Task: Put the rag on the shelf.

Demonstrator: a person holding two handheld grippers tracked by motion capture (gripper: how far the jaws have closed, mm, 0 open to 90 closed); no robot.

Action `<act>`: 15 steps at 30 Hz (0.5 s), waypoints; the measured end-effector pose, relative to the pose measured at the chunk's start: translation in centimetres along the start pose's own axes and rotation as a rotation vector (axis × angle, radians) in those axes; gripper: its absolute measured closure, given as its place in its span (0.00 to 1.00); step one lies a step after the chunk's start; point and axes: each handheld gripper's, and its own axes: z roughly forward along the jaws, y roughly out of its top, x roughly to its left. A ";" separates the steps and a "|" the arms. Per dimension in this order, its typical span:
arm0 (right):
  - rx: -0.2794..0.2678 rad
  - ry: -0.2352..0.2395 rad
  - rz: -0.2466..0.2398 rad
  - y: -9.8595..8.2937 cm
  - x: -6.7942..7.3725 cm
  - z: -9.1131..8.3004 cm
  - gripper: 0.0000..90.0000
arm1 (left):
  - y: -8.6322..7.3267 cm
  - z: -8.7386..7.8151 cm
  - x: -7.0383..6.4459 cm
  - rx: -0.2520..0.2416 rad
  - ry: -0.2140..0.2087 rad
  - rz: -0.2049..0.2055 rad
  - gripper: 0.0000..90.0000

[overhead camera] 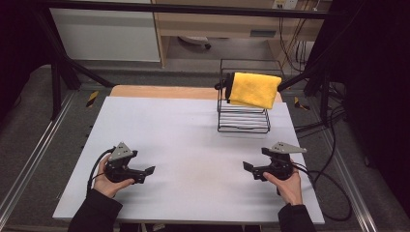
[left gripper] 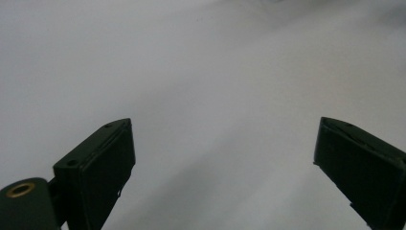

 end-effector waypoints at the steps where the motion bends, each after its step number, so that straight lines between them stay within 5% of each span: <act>1: 0.006 -0.004 -0.001 -0.3 -0.1 0.0 0.01 | -0.3 -0.1 0.1 0.001 0.001 -0.001 0.08; 15: 0.079 -0.005 0.025 -4.2 -1.1 -0.6 0.01 | -2.9 -0.2 0.9 0.021 0.004 -0.007 0.08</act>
